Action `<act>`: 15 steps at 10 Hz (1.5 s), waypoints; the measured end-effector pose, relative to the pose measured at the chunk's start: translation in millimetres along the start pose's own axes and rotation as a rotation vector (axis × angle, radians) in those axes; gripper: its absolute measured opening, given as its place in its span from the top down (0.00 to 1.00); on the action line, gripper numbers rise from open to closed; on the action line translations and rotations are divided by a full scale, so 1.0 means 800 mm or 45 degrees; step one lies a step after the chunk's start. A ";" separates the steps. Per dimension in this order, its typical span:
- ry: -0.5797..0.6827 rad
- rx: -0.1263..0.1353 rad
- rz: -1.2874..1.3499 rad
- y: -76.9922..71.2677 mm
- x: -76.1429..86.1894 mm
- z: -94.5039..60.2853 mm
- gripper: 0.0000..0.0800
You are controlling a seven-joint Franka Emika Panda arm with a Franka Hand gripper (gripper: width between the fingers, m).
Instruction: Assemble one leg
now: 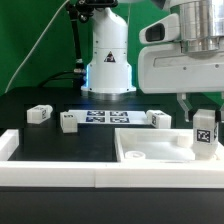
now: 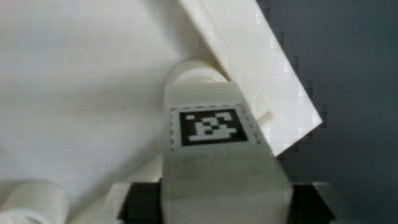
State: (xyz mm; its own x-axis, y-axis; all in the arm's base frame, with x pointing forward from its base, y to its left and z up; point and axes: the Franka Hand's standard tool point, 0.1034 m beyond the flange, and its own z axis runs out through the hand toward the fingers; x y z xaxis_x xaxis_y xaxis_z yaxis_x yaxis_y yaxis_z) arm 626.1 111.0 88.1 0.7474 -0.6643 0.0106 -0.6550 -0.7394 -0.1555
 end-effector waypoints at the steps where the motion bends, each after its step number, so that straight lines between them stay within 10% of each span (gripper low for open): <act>1: 0.009 -0.006 0.116 -0.001 -0.001 0.000 0.63; 8: 0.001 -0.016 0.838 0.000 -0.004 0.000 0.63; 10: -0.014 -0.008 0.879 -0.003 -0.008 0.002 0.54; 12: -0.017 -0.014 0.768 -0.002 -0.010 0.005 0.21; 15: -0.025 -0.023 0.397 -0.002 -0.015 0.010 0.19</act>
Offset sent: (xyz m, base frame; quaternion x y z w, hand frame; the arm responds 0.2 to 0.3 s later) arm 0.0084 0.0115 -0.0043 -0.0113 -0.0012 0.2477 0.9688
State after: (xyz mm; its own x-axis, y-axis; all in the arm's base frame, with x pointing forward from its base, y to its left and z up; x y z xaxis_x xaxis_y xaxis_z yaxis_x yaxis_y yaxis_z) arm 619.0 121.5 80.5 0.5121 -0.8572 -0.0542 -0.8547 -0.5023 -0.1310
